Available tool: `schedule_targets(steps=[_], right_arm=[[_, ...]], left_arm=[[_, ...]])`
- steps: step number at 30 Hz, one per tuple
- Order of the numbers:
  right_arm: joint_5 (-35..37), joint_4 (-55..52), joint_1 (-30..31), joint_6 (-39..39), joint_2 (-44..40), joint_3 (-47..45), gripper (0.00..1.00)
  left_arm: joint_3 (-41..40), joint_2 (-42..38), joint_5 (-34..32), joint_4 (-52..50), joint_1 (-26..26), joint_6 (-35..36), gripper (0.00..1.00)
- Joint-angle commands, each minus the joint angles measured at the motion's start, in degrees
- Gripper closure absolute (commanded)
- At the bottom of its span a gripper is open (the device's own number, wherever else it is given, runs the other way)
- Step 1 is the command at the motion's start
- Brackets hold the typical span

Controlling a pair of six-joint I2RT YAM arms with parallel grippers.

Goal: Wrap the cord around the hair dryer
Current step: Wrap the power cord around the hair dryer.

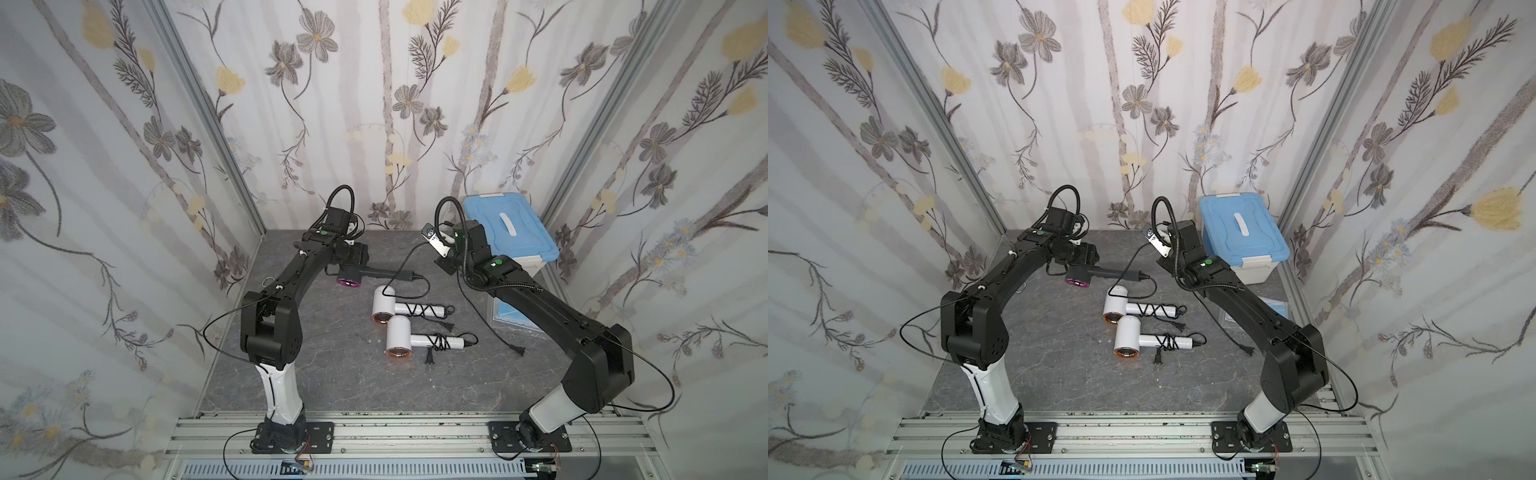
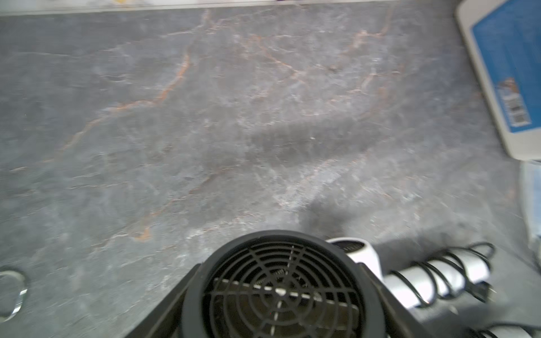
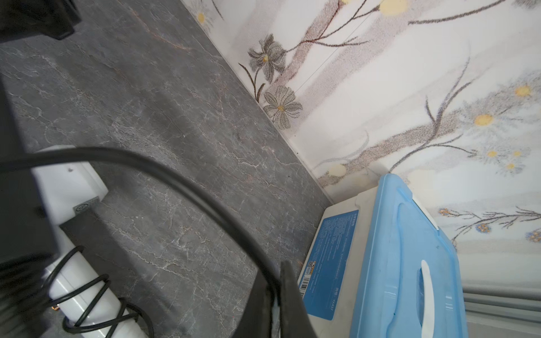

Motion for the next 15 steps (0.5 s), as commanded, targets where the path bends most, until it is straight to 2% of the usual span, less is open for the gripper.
schedule_targets(steps=[1, 5, 8, 12, 15], right_arm=[[-8.8, 4.5, -2.0, 1.6, 1.5, 0.8, 1.00], [-14.8, 5.8, -4.8, 4.8, 3.5, 0.5, 1.00], [-17.3, 7.3, -5.9, 7.3, 4.7, -1.0, 1.00], [-19.4, 10.5, -6.0, 10.1, 4.4, -5.4, 1.00], [-19.9, 12.3, -6.1, 11.8, 3.7, -8.7, 1.00]], left_arm=[[-3.0, -3.4, 16.2, 7.4, 0.1, 0.8, 1.00], [-8.7, -7.7, 28.1, 19.3, 0.8, -6.9, 1.00], [-14.4, -10.4, 32.7, 33.8, 2.1, -18.6, 1.00], [-19.6, -12.5, 31.5, 51.7, 4.9, -35.5, 1.00], [-20.0, -13.7, 23.9, 51.8, 6.7, -39.6, 1.00]])
